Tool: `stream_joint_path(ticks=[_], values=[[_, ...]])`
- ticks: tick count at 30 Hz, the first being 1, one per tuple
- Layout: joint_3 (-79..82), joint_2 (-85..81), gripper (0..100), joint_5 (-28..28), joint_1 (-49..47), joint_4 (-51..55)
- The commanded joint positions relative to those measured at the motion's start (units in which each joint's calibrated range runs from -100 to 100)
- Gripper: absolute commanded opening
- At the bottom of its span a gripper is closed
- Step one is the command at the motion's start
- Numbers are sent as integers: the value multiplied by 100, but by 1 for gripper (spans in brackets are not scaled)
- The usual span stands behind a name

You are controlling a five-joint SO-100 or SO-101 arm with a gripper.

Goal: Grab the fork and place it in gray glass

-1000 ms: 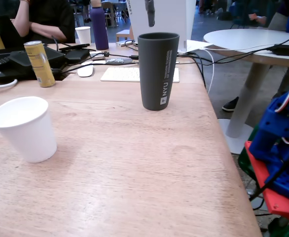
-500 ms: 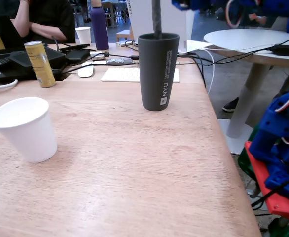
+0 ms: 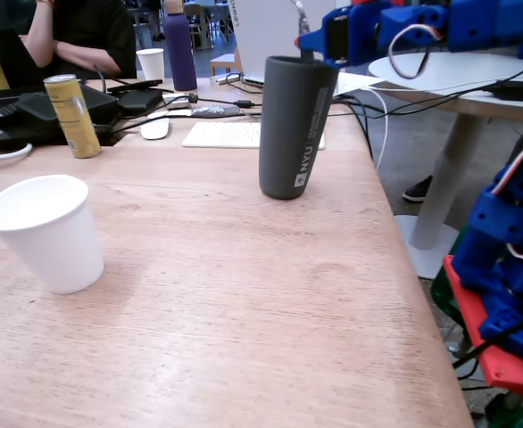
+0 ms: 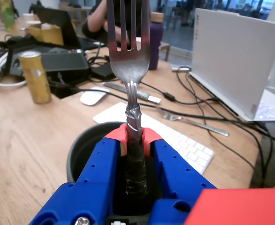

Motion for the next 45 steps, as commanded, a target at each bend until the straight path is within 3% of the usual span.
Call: stream_joint_path(ticks=[1,7,11,13,26,33,37,41,45], values=[[-722,401,0,-15,-333,-123],[-1468,1216,0,39,-468,-114],[-1468,1147,19,39,-621,-114],[-1430,1147,23,44,-739,-114],[-1355,1104,23,10,-756,-16],[-1298,-54,23,10,-1094,1],[-147,-1477,23,-20,-1111,1],[1080,-2978,23,34,-2313,-8],[1080,-3304,23,-29,-3260,-73]])
